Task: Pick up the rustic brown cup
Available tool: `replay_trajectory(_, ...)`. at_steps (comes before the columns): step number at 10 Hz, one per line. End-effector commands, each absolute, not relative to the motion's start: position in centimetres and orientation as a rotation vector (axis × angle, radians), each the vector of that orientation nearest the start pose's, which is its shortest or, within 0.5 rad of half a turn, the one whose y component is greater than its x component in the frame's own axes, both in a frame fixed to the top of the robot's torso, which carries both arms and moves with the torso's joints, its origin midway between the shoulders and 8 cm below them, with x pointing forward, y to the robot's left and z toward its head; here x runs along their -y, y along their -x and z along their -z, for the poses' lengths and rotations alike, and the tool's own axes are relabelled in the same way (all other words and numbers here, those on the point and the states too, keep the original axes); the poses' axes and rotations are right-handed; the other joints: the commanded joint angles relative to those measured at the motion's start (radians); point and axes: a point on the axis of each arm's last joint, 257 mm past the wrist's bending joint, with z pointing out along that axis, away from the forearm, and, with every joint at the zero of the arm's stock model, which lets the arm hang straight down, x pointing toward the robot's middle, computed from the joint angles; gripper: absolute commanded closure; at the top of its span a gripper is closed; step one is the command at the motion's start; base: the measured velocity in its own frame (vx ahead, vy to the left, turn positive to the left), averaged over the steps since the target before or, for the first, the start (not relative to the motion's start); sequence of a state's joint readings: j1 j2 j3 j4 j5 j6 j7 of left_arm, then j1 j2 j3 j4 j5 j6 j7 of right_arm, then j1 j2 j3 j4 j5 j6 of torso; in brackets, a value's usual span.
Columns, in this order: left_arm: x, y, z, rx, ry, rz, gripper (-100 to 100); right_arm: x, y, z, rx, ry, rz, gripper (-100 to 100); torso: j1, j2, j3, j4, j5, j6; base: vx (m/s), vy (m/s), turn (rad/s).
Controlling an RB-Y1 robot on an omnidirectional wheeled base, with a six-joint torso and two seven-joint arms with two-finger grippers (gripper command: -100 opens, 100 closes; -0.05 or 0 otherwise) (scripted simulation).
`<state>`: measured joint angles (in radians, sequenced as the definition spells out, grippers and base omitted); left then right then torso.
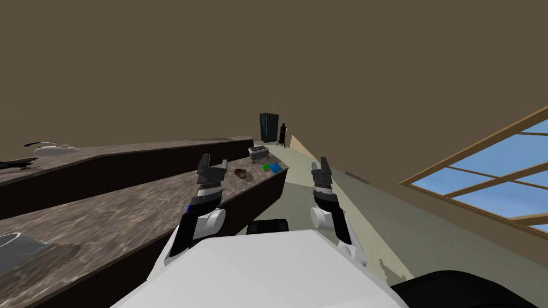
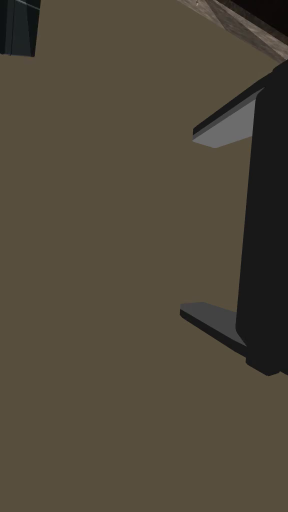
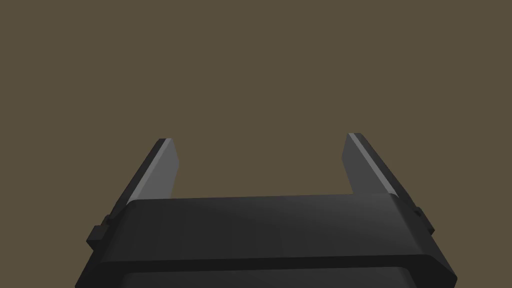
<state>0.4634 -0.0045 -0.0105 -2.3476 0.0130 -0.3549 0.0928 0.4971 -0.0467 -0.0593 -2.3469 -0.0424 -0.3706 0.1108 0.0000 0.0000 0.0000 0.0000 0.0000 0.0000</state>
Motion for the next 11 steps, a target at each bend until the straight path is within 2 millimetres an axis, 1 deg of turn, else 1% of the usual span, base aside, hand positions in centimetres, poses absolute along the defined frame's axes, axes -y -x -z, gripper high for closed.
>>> replay_trajectory(1, -27.2, -36.1, -3.5, -0.648, 0.733, 1.403, -100, 29.9, -34.8, -3.2, -0.691, -0.645, -1.158, 0, 0.0, 0.0, 0.0, 0.0, 0.0, 0.0, -0.01, 0.014, -0.045)
replay_trajectory(5, -26.8, -37.9, -1.4, -0.797, 0.733, 1.351, -100, 29.9, -34.8, -3.2, -0.691, -0.645, -1.158, 0, 0.005, 0.003, 0.002, 0.001, 0.001, 0.0, -0.046, 0.059, -0.093)
replay_trajectory(7, -26.9, -38.6, -0.6, -0.838, 0.743, 1.329, -100, 29.9, -34.8, -3.2, -0.691, -0.645, -1.158, 0, 0.006, 0.004, 0.002, 0.001, 0.001, 0.0, -0.058, 0.073, -0.093)
replay_trajectory(9, -27.1, -39.7, 0.8, -0.911, 0.759, 1.285, -100, 29.9, -34.8, -3.2, -0.691, -0.645, -1.158, 0, 0.004, 0.004, 0.002, 0.001, 0.001, 0.0, -0.066, 0.061, -0.124)
replay_trajectory(10, -27.2, -39.8, 1.0, -0.917, 0.767, 1.281, -100, 29.9, -34.8, -3.2, -0.691, -0.645, -1.158, 0, 0.005, 0.005, 0.003, 0.001, 0.001, 0.0, -0.06, 0.064, -0.057)
replay_trajectory(11, -27.4, -40.4, 1.8, -0.953, 0.779, 1.255, -100, 29.9, -34.8, -3.2, -0.691, -0.645, -1.158, 0, 0.005, 0.004, 0.002, 0.001, 0.001, 0.0, -0.057, 0.053, -0.111)
